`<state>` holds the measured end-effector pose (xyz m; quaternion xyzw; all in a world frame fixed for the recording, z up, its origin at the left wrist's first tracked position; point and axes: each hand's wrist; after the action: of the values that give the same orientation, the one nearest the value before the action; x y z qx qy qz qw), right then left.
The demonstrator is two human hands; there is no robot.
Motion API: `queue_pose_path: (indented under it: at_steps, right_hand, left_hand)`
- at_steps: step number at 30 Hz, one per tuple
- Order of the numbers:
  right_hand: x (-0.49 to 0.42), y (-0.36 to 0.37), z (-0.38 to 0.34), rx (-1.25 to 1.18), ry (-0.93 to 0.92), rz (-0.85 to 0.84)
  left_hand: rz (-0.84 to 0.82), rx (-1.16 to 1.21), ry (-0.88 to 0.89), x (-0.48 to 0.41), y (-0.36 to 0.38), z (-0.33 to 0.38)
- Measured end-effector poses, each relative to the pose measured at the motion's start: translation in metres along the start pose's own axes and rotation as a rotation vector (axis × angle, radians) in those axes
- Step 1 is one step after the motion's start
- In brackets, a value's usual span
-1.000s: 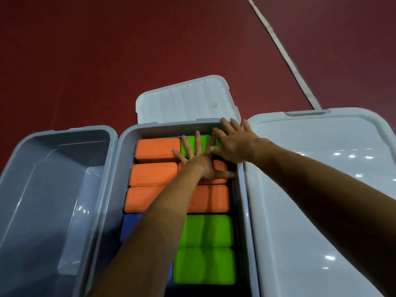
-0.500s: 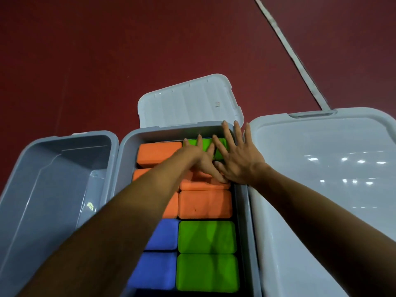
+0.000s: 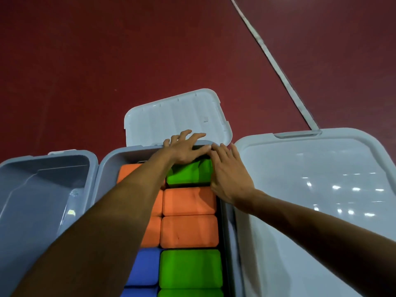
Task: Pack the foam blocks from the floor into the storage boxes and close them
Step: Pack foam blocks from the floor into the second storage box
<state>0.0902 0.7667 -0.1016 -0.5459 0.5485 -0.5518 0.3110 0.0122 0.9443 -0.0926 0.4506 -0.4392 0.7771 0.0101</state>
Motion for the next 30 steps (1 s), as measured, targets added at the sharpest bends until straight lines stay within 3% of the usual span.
queue_pose_path:
  at_steps: [8,13,20,24,27,30]
  right_hand:
    - [-0.026,0.001,0.008,0.042,0.036,0.038]
    - [-0.023,-0.002,0.01,-0.173,0.029,0.218]
    - [-0.024,0.003,0.01,0.009,0.058,0.1]
    - [-0.031,-0.007,0.013,-0.052,0.073,0.048]
    - [-0.066,-0.033,0.023,-0.119,0.296,-0.087]
    - [-0.127,-0.034,0.036,-0.431,0.556,-0.283]
  left_hand:
    - [-0.039,0.05,-0.071,-0.008,-0.01,0.005]
    - [-0.051,0.054,-0.087,-0.003,-0.006,0.008]
    - [-0.04,0.06,-0.098,0.008,-0.005,0.015]
    - [-0.117,0.084,-0.109,-0.001,-0.012,0.012]
    - [-0.312,0.172,-0.123,-0.018,-0.031,0.008]
    - [-0.292,0.149,-0.19,-0.051,-0.033,0.005]
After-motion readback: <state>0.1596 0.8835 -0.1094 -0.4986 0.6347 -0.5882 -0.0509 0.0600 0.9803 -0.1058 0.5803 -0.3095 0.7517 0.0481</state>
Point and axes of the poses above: each hand's wrist, its own x-axis away from the middle knuckle, its own y-axis out of the palm, z = x × y, and after that the axes turned 15 degrees about -z, right-handed
